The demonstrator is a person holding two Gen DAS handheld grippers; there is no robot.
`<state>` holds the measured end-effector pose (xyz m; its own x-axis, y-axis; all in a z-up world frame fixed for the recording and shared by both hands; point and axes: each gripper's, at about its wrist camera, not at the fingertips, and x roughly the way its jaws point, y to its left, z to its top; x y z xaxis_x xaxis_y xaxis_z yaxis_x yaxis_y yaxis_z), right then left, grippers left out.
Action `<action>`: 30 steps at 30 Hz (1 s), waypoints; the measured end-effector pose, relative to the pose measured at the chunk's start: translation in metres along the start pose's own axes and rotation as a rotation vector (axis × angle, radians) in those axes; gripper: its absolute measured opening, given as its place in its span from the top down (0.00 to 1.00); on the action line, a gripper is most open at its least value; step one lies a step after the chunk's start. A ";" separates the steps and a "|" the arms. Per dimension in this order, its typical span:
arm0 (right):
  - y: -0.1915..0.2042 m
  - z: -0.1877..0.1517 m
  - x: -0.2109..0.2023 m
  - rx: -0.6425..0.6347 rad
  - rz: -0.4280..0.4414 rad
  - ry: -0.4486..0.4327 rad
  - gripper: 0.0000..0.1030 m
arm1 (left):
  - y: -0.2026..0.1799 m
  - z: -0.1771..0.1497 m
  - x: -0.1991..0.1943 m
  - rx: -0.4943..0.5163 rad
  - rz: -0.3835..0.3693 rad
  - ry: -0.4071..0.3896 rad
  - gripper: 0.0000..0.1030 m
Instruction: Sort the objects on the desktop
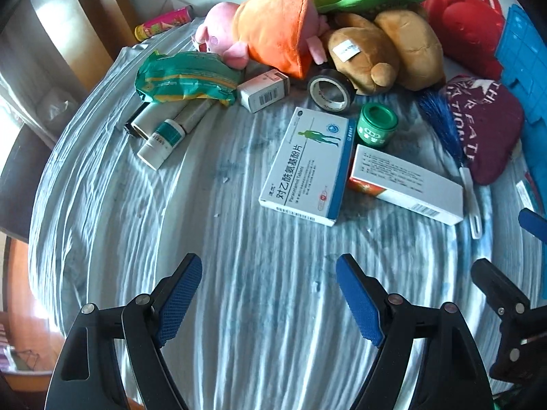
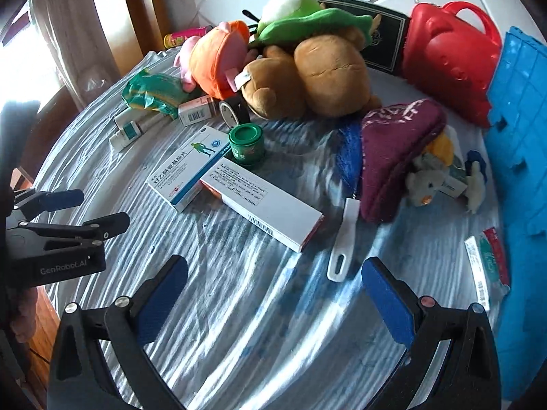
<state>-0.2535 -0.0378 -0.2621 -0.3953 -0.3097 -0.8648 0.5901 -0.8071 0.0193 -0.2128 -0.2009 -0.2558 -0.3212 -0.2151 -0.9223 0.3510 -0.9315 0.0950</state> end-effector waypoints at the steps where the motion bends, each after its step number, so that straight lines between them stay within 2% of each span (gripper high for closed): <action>1: 0.002 0.003 0.010 -0.015 -0.002 0.010 0.00 | -0.001 0.003 0.005 -0.002 0.002 -0.001 0.21; 7: 0.009 0.028 0.050 -0.052 0.027 0.040 0.00 | -0.007 0.028 0.030 0.041 -0.027 -0.002 0.21; 13: -0.018 0.038 0.072 0.038 0.003 0.080 0.00 | -0.025 0.047 0.059 0.127 -0.107 0.024 0.21; 15: -0.024 0.037 0.076 0.055 -0.011 0.096 0.00 | -0.033 0.052 0.071 0.151 -0.087 0.035 0.21; 17: -0.022 0.038 0.079 0.039 -0.006 0.099 0.00 | -0.031 0.056 0.078 0.149 -0.097 0.030 0.16; 20: -0.011 0.043 0.082 -0.003 0.007 0.092 0.00 | -0.019 0.058 0.080 0.126 -0.125 0.035 0.17; 25: 0.010 0.051 0.094 -0.098 0.015 0.091 0.00 | 0.000 0.050 0.074 0.112 -0.096 0.012 0.21; 30: 0.013 0.049 0.099 -0.090 0.024 0.124 0.00 | 0.012 0.030 0.064 0.066 -0.063 0.020 0.21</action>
<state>-0.3196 -0.1038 -0.3224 -0.2937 -0.2593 -0.9201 0.6613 -0.7501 0.0003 -0.2555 -0.2346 -0.3024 -0.3230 -0.1506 -0.9343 0.2716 -0.9605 0.0609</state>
